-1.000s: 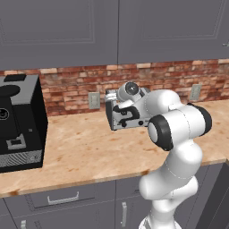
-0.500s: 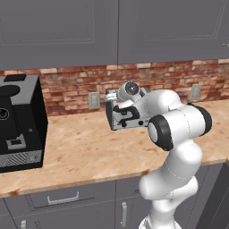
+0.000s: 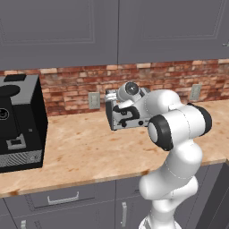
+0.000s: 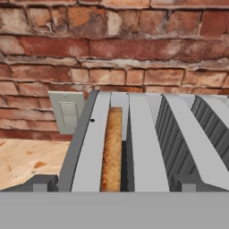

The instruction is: Start the toaster. Once the lever pops up, take the bread to the plate on the dining counter.

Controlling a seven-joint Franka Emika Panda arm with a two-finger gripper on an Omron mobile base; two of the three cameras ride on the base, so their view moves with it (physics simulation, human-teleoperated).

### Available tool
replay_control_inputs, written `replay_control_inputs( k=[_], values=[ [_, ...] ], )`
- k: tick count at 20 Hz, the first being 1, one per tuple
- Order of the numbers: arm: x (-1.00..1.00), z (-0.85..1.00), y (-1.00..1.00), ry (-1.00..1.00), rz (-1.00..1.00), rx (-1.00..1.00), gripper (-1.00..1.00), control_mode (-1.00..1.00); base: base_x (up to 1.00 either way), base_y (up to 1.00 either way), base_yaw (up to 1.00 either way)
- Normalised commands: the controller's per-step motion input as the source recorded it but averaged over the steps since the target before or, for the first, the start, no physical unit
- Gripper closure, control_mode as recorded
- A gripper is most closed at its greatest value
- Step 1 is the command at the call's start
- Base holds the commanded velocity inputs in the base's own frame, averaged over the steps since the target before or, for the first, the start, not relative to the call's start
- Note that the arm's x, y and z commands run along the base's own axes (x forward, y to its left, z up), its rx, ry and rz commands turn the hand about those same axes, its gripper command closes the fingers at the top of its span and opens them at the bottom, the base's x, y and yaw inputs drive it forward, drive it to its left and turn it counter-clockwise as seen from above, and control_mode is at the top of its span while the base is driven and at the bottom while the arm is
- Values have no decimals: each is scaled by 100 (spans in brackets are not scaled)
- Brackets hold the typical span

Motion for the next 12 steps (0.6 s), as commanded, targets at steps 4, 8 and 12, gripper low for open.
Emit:
replay_control_inputs(
  k=[4,8,12],
  values=[
    [0,0,0,0,0,0,-100,-100,0,0,0],
    [0,0,0,0,0,0,-100,-100,0,0,0],
    [0,0,0,0,0,0,-100,-100,0,0,0]
  ],
)
